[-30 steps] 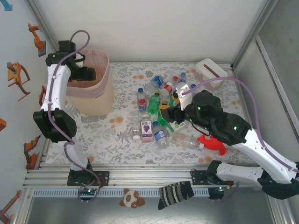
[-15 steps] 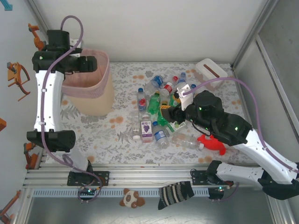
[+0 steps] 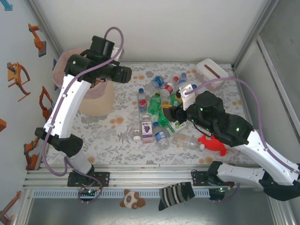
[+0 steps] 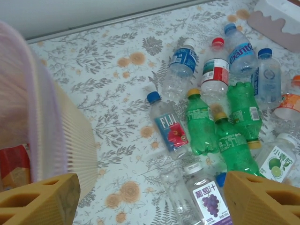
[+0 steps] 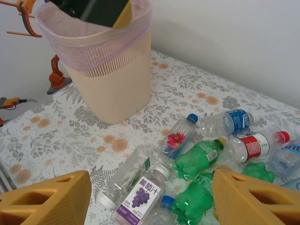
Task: Put the plastic bottles in the bin
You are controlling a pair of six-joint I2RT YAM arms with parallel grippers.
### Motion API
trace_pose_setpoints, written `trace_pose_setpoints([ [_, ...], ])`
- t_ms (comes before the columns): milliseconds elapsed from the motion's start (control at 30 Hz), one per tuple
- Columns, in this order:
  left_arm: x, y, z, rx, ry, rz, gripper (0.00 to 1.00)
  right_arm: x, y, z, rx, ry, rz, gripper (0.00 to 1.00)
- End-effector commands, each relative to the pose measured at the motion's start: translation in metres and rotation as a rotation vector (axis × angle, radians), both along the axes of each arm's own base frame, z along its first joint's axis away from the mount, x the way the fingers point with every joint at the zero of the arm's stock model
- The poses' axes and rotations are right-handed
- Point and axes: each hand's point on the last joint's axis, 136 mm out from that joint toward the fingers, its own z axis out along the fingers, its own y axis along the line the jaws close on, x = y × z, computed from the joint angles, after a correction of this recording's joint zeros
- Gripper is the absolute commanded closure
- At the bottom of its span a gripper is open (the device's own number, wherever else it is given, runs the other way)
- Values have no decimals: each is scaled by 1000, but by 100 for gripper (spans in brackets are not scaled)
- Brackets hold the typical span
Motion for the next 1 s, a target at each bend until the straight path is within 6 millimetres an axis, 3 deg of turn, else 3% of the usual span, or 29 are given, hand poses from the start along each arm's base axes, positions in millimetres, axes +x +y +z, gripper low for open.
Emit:
trace_pose_setpoints([
  [0, 1, -13, -15, 30, -13, 46, 21, -1, -6, 4, 14, -4, -24, 32],
  [200, -9, -33, -53, -15, 15, 85, 23, -2, -7, 4, 15, -2, -26, 32],
  [433, -27, -33, -107, -106, 83, 199, 28, -5, -7, 4, 18, 9, -13, 32],
  [967, -75, -50, -232, 82, 281, 281, 33, -6, -7, -6, 0, 27, -8, 32],
])
